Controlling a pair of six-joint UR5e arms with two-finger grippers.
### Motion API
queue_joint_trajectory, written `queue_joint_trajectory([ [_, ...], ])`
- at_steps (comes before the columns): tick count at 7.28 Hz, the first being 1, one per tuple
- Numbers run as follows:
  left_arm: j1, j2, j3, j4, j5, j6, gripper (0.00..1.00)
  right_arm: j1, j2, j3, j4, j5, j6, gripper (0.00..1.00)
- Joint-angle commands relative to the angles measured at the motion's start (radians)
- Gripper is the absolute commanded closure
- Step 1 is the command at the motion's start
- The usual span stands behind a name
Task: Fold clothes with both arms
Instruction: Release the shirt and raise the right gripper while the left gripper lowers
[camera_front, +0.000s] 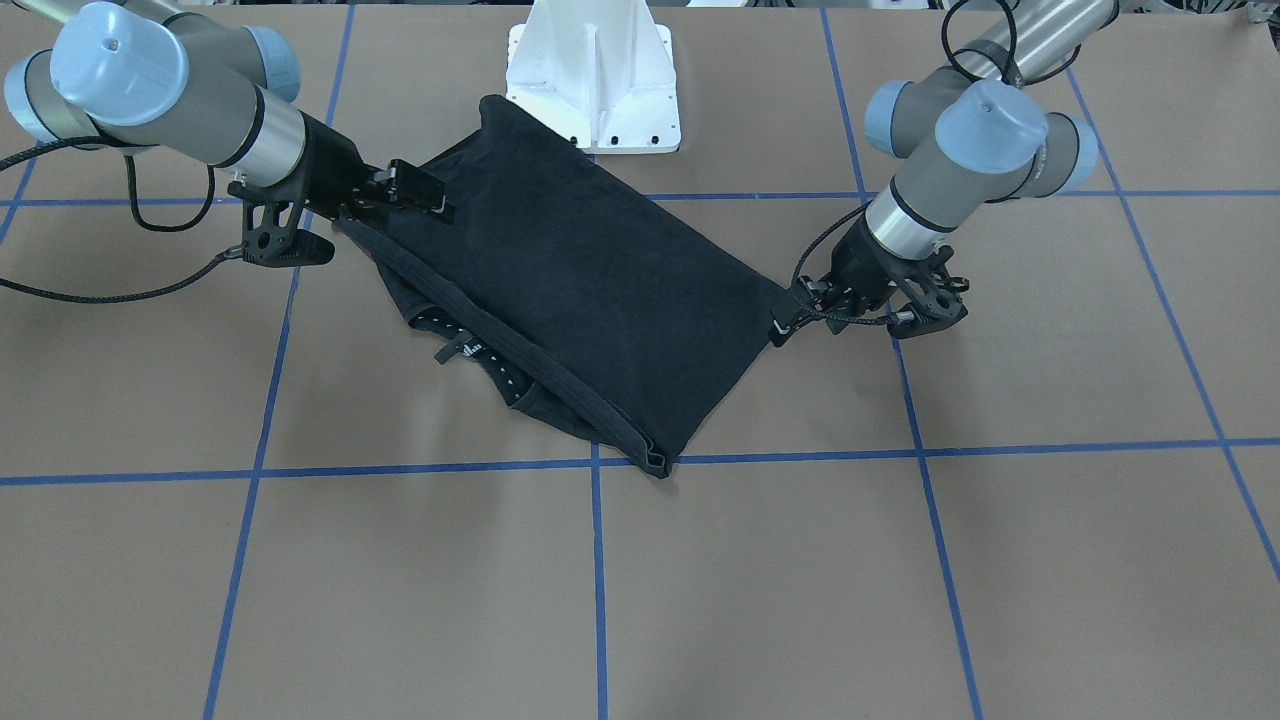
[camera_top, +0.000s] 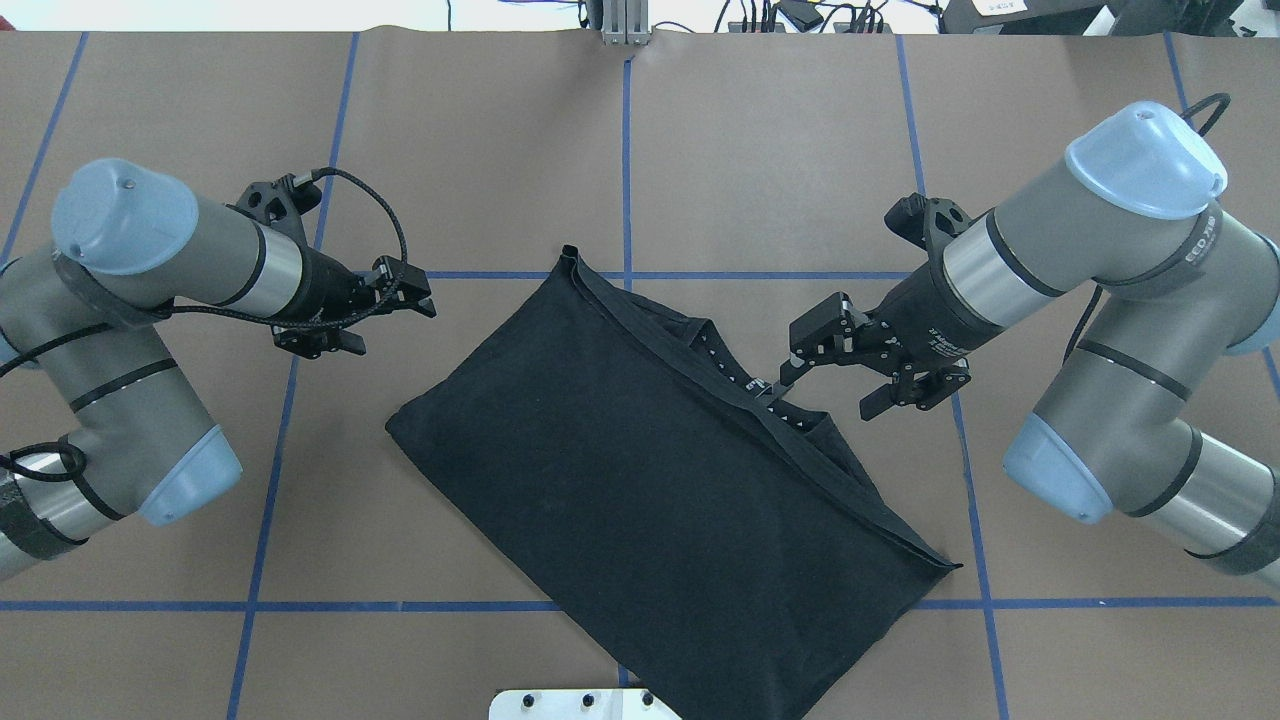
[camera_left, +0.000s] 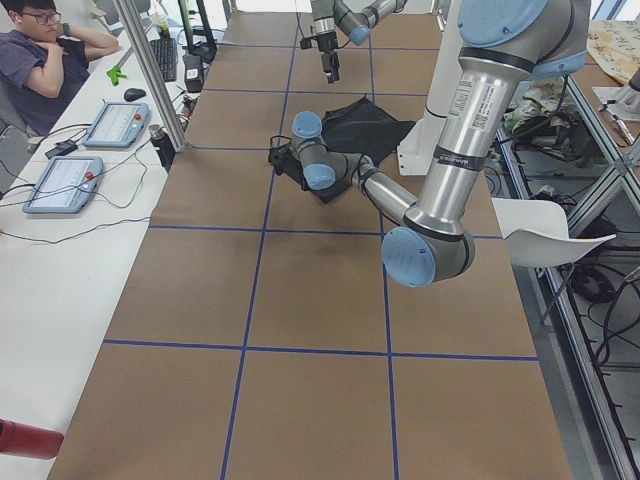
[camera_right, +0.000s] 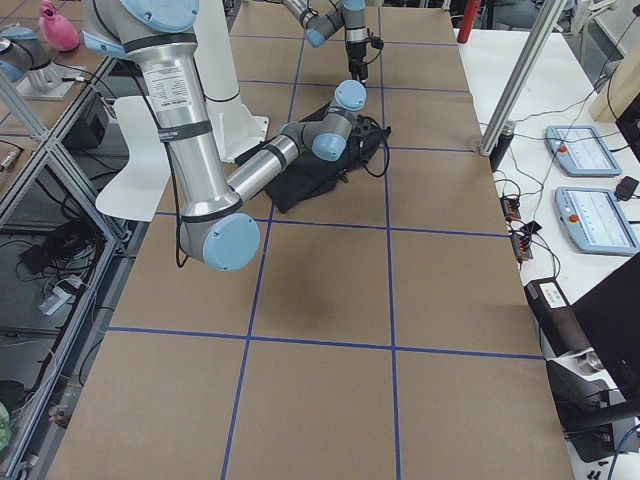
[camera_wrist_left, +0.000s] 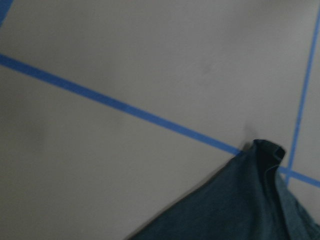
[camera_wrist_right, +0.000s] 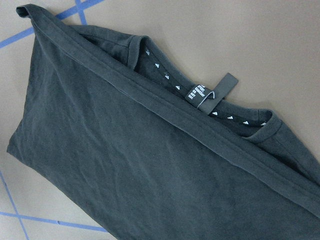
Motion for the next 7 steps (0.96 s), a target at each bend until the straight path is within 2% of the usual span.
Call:
queue_joint_trajectory([
  [1, 0.053, 0.038, 0.005, 0.004, 0.0, -0.004, 0.0, 0.005, 0.001, 0.001, 0.0, -0.001, -0.005, 0.0],
  [6, 0.132, 0.05, 0.017, 0.005, 0.002, -0.035, 0.01, 0.017, 0.001, 0.0, 0.0, -0.001, -0.005, 0.0],
  [7, 0.14, 0.052, 0.021, 0.005, 0.002, -0.035, 0.05, 0.022, 0.001, 0.0, 0.0, -0.001, -0.007, 0.0],
])
